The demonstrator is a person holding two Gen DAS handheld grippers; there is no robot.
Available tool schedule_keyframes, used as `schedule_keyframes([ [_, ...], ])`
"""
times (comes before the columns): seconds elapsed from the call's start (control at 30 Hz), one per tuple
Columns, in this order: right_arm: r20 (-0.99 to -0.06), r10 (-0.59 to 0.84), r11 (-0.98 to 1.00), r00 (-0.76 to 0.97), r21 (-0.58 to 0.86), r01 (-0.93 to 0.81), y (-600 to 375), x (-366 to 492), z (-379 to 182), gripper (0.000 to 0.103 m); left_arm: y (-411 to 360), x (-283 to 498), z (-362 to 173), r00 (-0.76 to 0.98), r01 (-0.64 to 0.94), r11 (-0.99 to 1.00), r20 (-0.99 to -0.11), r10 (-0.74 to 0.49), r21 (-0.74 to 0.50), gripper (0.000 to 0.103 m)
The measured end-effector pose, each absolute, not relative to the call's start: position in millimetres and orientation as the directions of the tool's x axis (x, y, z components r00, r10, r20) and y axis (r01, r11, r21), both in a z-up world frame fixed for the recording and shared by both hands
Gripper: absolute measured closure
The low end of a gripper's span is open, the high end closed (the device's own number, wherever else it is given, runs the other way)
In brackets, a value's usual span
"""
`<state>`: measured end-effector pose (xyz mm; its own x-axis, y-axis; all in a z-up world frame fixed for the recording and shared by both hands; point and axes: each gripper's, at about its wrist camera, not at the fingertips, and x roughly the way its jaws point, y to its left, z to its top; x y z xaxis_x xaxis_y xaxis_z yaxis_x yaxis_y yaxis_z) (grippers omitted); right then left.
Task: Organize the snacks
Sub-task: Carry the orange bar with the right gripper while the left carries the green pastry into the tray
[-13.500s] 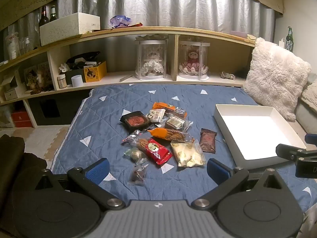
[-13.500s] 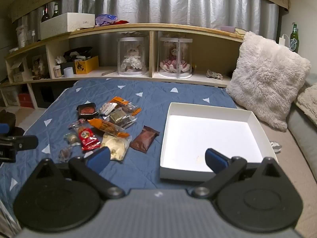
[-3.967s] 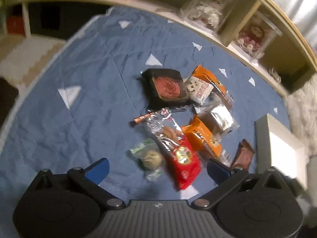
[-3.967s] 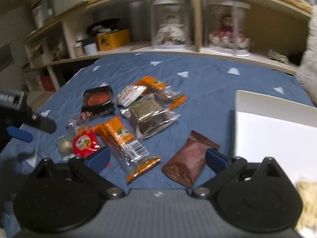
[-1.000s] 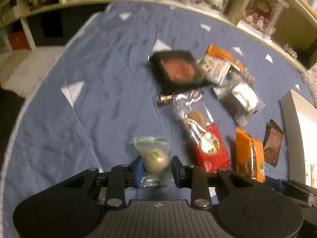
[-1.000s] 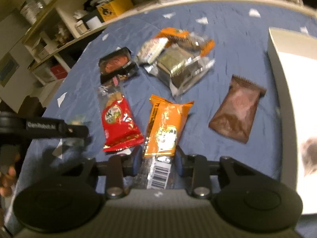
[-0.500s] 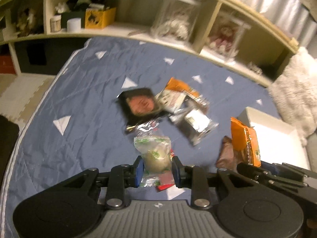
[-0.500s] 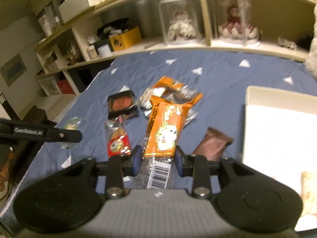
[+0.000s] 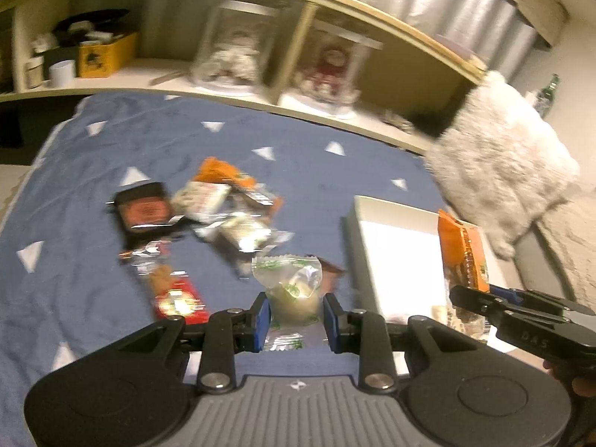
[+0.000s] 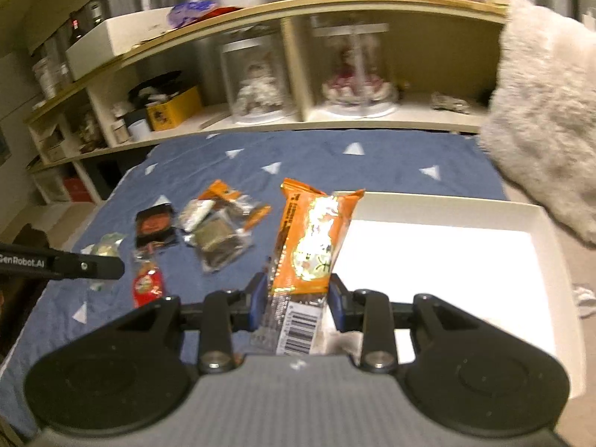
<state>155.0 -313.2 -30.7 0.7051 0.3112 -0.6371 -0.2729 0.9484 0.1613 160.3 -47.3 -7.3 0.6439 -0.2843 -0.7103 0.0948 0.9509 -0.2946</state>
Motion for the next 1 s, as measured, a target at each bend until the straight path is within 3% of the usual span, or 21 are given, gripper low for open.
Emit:
schedule_keyframes([
  [0.63, -0.661, 0.120, 0.993, 0.741, 0.097, -0.074, -463, 132, -47, 0.063, -217, 183, -33, 0.536, 0.270, 0.900, -0.724, -0.435, -0.341, 0.071],
  [1.0, -0.718, 0.073, 0.997, 0.692, 0.054, -0.049, -495, 155, -74, 0.063, -256, 211, -85, 0.436, 0.241, 0.909, -0.799, -0.413, -0.339, 0.070],
])
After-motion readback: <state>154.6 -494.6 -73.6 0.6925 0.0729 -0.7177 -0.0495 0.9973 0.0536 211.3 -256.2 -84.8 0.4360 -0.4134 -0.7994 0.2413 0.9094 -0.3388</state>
